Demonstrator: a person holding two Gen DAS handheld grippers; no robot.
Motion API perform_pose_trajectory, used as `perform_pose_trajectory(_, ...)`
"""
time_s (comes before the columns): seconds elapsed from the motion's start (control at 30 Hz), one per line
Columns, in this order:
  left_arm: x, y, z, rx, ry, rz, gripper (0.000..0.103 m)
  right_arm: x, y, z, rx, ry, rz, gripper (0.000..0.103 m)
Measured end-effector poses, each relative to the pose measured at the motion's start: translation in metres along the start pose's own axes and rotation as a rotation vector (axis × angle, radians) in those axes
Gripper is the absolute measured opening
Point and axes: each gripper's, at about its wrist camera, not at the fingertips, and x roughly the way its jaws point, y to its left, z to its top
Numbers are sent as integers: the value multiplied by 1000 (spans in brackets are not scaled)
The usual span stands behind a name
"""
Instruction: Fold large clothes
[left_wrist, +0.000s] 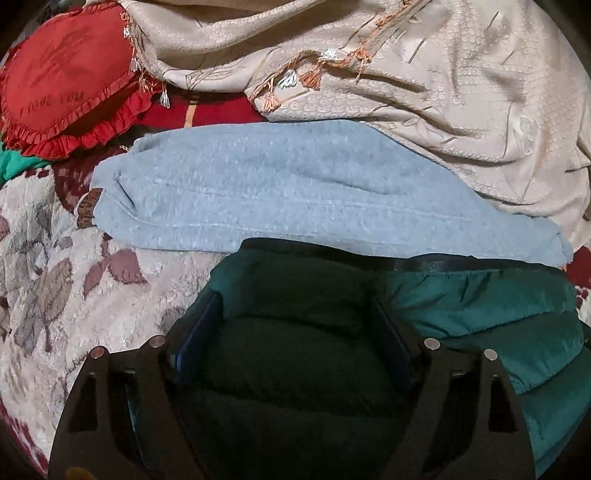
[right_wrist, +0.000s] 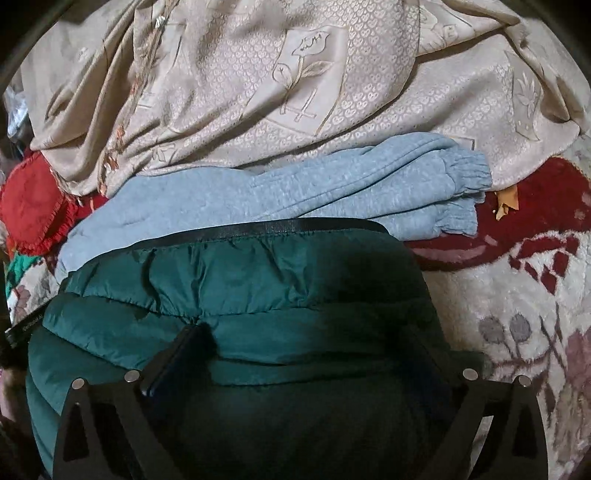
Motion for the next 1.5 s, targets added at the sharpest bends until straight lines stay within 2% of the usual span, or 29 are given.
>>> perform_pose_trajectory(0.17,0,0,1,6,26,-6,83,-6,-8,1,28,25,33,103)
perform_pose_trajectory(0.23,-12,-3,9,26,54,15,82,-25,-10,1,71,-28,-10,100)
perform_pose_trajectory(0.3,-42,-6,10,20,-4,26,82,-62,0,-2,68,-139,22,100)
perform_pose_trajectory(0.37,-89,-15,2,8,-92,-49,82,-93,19,-11,8,-209,88,101)
perform_pose_trajectory(0.47,-123,-39,-23,23,-92,-138,82,-117,53,-34,-88,-261,93,101)
perform_pose_trajectory(0.53,-126,-52,-40,20,-64,-168,82,-117,66,-51,-104,-258,57,101)
perform_pose_trajectory(0.6,-114,-64,-59,8,-2,-175,82,-104,72,-65,-114,-206,17,101)
perform_pose_trajectory(0.67,-94,-70,-76,-3,39,-130,83,-73,70,-72,-127,-77,-11,102)
perform_pose_trajectory(0.7,-89,-74,-81,4,31,-107,84,-65,69,-75,-141,-62,-17,103)
perform_pose_trajectory(0.8,-85,-89,-79,56,27,-55,94,-60,68,-79,-169,-78,-23,103)
perform_pose_trajectory(0.93,-82,-88,-77,56,42,-82,102,-61,70,-81,-169,-84,-21,103)
perform_pose_trajectory(1.03,-82,-86,-77,48,46,-96,103,-63,69,-83,-174,-100,-14,103)
perform_pose_trajectory(1.1,-80,-90,-76,74,48,-70,103,-67,67,-83,-175,-101,-5,103)
perform_pose_trajectory(1.17,-80,-94,-76,99,65,-57,103,-79,66,-84,-151,-103,-20,103)
perform_pose_trajectory(1.23,-87,-91,-75,106,86,-80,103,-104,64,-91,-111,-133,-23,103)
perform_pose_trajectory(1.33,-116,-78,-78,49,73,-136,103,-143,63,-111,-91,-177,-45,103)
perform_pose_trajectory(1.5,-171,-73,-96,25,38,-138,103,-192,58,-150,-67,-150,-163,103)
